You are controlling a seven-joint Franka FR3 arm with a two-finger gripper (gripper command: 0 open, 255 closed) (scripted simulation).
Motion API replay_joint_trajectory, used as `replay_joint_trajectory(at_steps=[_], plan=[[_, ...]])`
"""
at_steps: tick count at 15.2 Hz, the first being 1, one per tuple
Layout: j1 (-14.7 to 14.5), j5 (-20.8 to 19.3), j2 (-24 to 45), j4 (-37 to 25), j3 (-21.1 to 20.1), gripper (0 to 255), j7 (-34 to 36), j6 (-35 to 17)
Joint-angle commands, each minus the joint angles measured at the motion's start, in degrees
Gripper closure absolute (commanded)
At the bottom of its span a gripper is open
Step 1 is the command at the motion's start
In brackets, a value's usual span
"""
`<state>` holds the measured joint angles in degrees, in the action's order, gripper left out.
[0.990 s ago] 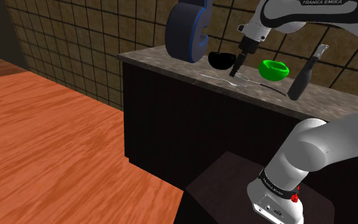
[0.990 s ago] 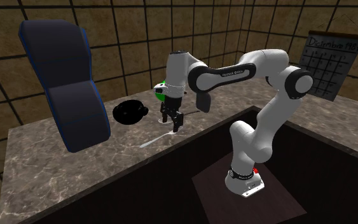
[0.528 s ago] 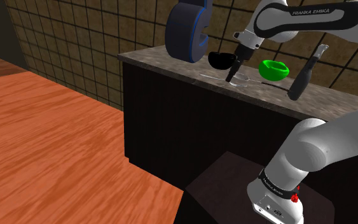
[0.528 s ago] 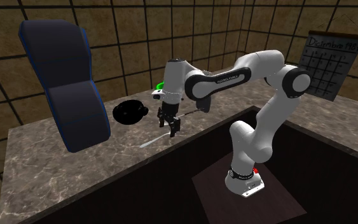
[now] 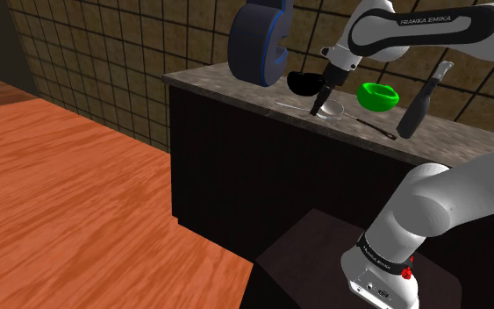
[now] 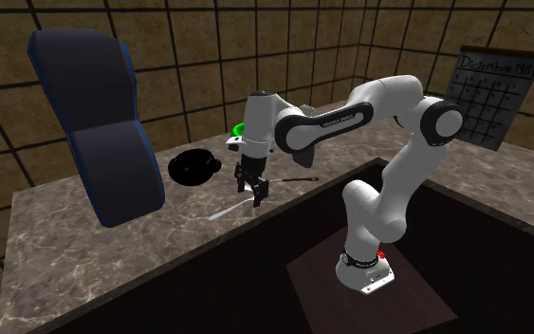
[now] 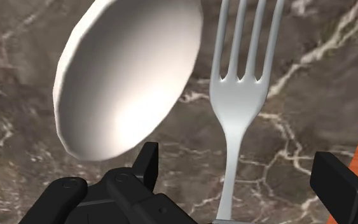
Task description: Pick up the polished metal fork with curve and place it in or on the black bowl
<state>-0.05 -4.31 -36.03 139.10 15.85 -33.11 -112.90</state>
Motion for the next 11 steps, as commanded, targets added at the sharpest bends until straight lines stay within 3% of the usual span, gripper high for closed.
replay_joint_trajectory(at_steps=[1,2,11], plan=[[0.0,0.0,0.01,0.01,0.0,0,0.0,-0.01],[0.0,0.0,0.0,0.01,0.0,255,0.0,-0.01],[0.0,0.0,0.01,0.01,0.0,255,0.0,-0.01]])
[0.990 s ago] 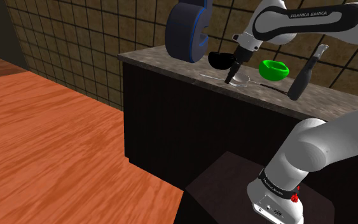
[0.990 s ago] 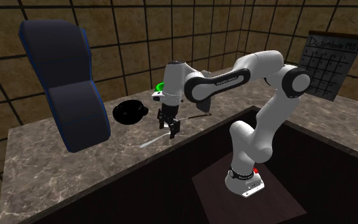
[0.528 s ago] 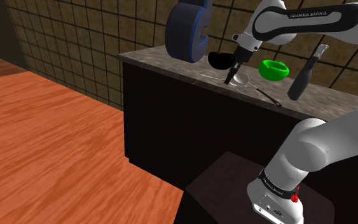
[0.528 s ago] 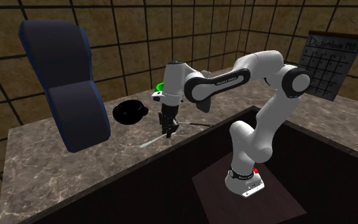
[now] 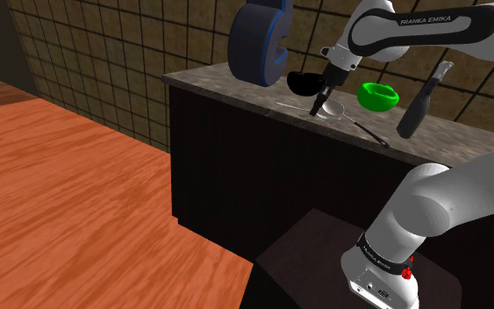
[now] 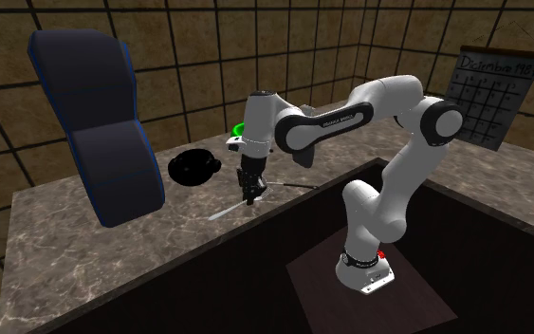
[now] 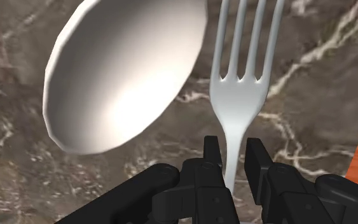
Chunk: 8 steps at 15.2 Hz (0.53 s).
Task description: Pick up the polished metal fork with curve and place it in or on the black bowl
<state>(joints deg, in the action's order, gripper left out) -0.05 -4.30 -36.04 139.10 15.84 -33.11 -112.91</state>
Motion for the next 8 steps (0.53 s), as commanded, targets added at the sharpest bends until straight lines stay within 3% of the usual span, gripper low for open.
replay_joint_trajectory(at_steps=[1,8], plan=[[-0.03,0.05,-0.03,-0.73,-0.09,255,0.05,0.78],[-0.3,0.43,0.12,-6.19,-0.65,255,0.32,6.09]])
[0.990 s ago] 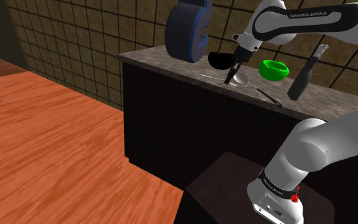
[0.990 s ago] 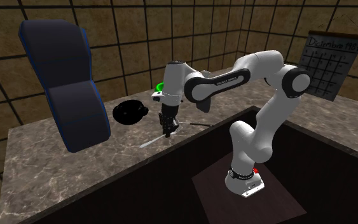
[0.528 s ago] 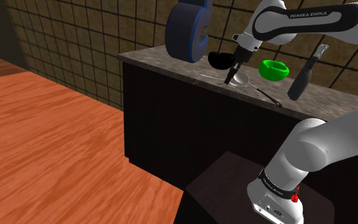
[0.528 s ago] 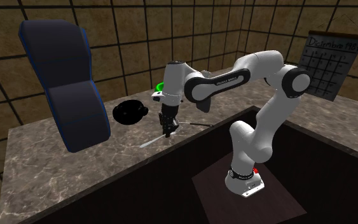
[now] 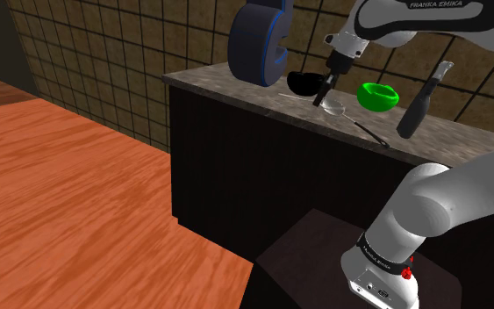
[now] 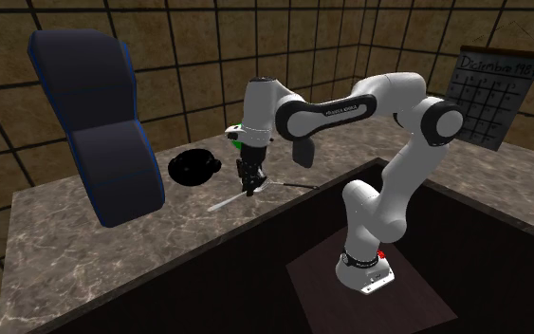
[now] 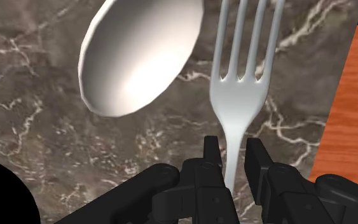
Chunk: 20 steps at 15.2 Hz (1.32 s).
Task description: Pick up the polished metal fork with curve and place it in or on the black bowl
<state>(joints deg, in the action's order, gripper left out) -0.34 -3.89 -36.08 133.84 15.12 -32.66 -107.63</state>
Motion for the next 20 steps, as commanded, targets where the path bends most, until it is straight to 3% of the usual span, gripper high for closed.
replay_joint_trajectory(at_steps=[1,20], plan=[[-0.05,0.08,0.23,-1.75,0.01,255,-0.1,1.55],[-1.0,1.25,3.84,-19.25,-0.81,255,0.24,15.45]])
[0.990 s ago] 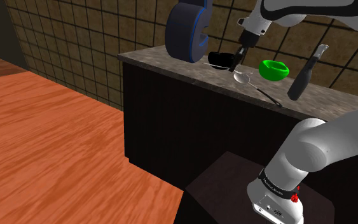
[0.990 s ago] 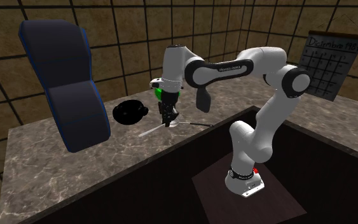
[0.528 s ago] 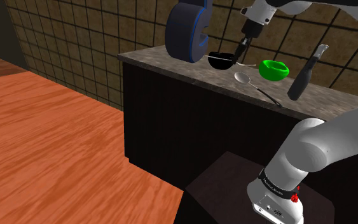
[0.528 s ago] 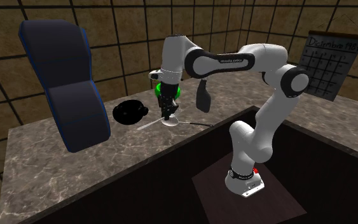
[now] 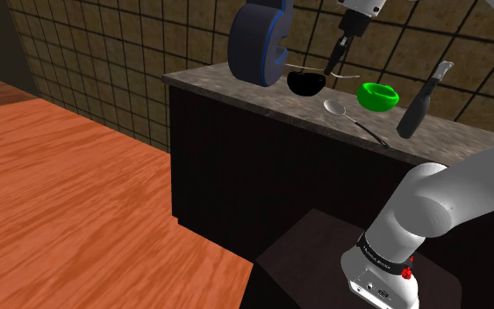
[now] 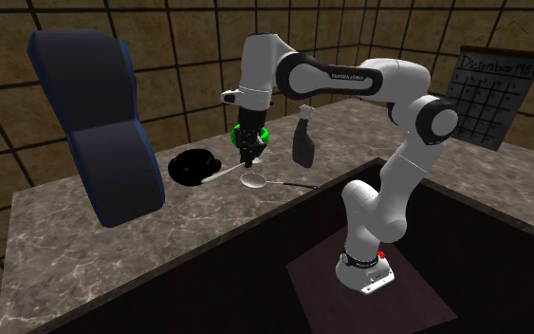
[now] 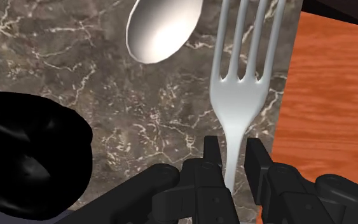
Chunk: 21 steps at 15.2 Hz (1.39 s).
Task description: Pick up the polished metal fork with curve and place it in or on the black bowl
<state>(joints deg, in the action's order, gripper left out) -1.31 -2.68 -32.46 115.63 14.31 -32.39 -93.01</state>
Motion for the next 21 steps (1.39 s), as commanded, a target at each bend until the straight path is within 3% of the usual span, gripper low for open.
replay_joint_trajectory(at_steps=[1,5,12,17,21], plan=[[-0.09,0.11,0.53,-2.07,-0.02,255,-0.02,1.57],[-0.29,0.36,1.67,-5.78,-0.04,255,-0.02,4.14],[-0.64,3.07,16.62,-19.73,7.05,255,-7.54,3.67],[0.65,8.39,29.49,-33.26,12.2,255,-13.74,5.83],[4.65,15.4,42.11,-48.1,15.49,255,-18.65,10.23]])
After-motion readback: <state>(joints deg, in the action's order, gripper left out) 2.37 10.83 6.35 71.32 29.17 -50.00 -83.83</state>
